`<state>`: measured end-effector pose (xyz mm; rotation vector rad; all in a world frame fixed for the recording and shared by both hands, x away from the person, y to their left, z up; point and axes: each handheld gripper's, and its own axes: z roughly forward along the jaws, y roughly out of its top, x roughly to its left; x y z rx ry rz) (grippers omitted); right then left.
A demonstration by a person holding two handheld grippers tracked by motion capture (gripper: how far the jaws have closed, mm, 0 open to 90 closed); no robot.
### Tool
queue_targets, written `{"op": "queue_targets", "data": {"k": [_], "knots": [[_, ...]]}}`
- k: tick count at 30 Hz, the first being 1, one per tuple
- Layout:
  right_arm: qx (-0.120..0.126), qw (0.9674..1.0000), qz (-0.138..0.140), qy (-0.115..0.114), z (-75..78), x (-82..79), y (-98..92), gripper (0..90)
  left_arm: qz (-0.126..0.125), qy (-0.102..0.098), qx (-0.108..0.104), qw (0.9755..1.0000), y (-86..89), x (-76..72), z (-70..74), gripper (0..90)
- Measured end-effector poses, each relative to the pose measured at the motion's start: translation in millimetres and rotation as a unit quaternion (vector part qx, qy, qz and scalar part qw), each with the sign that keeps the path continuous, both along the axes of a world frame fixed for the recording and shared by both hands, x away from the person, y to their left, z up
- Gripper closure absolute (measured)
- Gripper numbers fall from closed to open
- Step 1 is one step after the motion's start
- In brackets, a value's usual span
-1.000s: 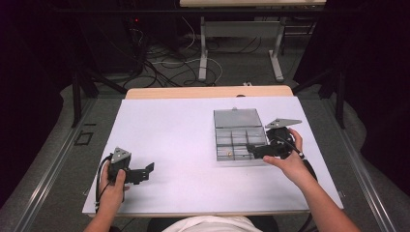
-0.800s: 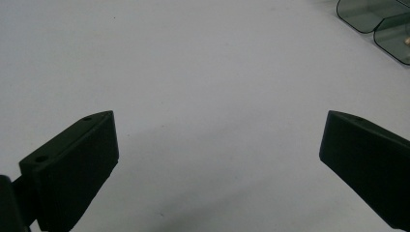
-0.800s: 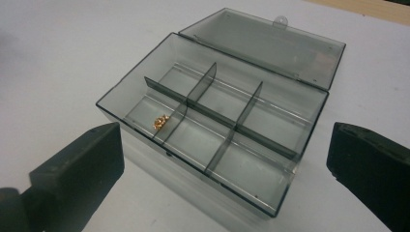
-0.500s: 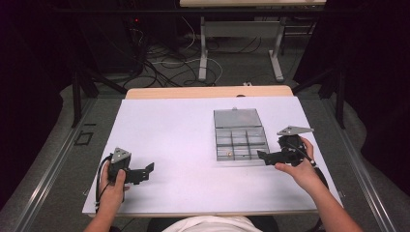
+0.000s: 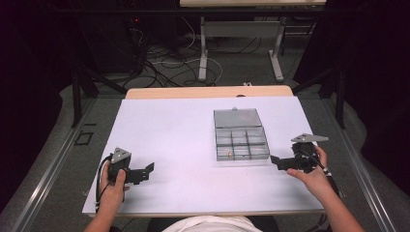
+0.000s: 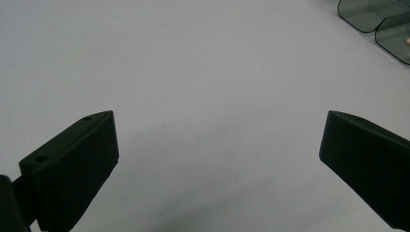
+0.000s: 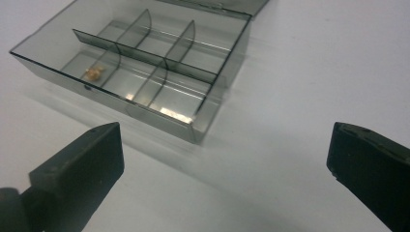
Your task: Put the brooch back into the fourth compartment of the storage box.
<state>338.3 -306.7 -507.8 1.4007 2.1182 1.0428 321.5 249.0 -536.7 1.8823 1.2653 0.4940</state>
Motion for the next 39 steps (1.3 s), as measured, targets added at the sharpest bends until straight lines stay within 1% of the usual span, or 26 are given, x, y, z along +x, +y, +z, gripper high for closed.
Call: {"op": "queue_targets", "data": {"k": [6, 10, 13, 15, 18, 23, 29, 31, 33, 39], "knots": [[0.004, 0.9998, -0.019, 0.004, -10.0, -3.1, -14.6, 0.0, 0.001, 0.001, 0.0, 1.0, -0.5, 0.3, -0.1, 0.5], [0.004, 0.9995, -0.031, 0.002, -15.8, -3.2, -20.8, 0.0, -0.001, 0.002, 0.0, 1.0, -0.6, 0.6, 0.0, 0.5], [0.009, 0.9991, -0.04, 0.004, -20.4, -2.8, -23.9, 0.0, -0.001, 0.002, 0.001, 1.0, -0.3, 0.7, -0.1, 0.5], [0.006, 0.999, -0.043, 0.004, -23.0, -2.5, -26.5, 0.0, -0.001, 0.001, 0.001, 1.0, -0.1, 0.8, -0.2, 0.5], [0.011, 0.9985, -0.053, 0.005, -26.2, -2.5, -28.6, 0.0, -0.002, 0.002, 0.002, 1.0, 0.5, 0.9, -0.2, 0.5], [0.008, 0.998, -0.063, 0.005, -32.1, -2.2, -31.0, 0.0, -0.002, 0.002, 0.003, 1.0, 0.4, 0.7, -0.2, 0.5], [0.012, 0.9974, -0.071, 0.009, -37.3, -2.7, -32.7, 0.0, 0.0, 0.001, 0.0, 1.0, 0.8, 0.9, -0.3, 0.5], [0.009, 0.9973, -0.071, 0.013, -38.9, -3.0, -32.2, 0.0, 0.0, 0.0, 0.0, 1.0, 1.2, 1.0, -0.2, 0.5], [0.003, 0.9975, -0.069, 0.012, -40.2, -3.1, -32.0, 0.0, 0.0, 0.001, -0.001, 1.0, 1.1, 1.0, -0.3, 0.5], [0.001, 0.9975, -0.069, 0.017, -43.3, -2.9, -30.9, 0.0, 0.0, 0.0, -0.001, 1.0, 1.1, 0.7, -0.4, 0.5]]}}
